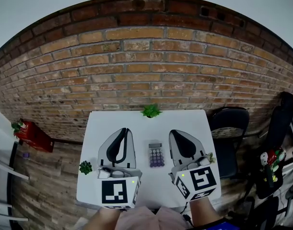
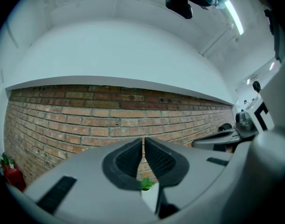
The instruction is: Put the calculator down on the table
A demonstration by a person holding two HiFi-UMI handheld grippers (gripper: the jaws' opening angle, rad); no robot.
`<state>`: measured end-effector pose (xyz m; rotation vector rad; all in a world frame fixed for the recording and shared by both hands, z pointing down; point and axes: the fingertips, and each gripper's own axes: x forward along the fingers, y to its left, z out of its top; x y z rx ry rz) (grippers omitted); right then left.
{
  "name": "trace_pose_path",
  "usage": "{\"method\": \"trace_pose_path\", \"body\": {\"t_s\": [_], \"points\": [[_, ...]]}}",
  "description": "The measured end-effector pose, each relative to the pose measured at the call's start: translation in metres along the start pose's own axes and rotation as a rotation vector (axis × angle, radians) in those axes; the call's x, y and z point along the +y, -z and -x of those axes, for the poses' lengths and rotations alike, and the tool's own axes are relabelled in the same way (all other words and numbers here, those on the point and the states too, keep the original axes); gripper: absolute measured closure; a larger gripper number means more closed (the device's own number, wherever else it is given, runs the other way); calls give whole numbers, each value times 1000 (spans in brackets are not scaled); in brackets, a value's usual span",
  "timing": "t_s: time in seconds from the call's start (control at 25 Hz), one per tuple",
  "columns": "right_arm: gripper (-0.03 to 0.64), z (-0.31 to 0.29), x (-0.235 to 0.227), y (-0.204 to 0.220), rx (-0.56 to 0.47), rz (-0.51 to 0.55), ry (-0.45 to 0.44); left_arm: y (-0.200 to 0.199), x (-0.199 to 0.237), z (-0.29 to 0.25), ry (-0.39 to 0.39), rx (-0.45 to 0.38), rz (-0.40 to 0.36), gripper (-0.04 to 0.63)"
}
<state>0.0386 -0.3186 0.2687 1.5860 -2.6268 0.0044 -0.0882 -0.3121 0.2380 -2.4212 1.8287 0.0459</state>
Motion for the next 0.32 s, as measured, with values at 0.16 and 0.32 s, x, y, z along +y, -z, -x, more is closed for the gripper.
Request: {"method": "trace_pose_path", "body": {"t_s": [0.16,0.32], "points": [[620,-1,3,2,4,-1,-4,2,2,1,-1,5,-2,572],[620,-3,5,3,7,-1,-5,3,4,2,-1,2,-4,572]]}}
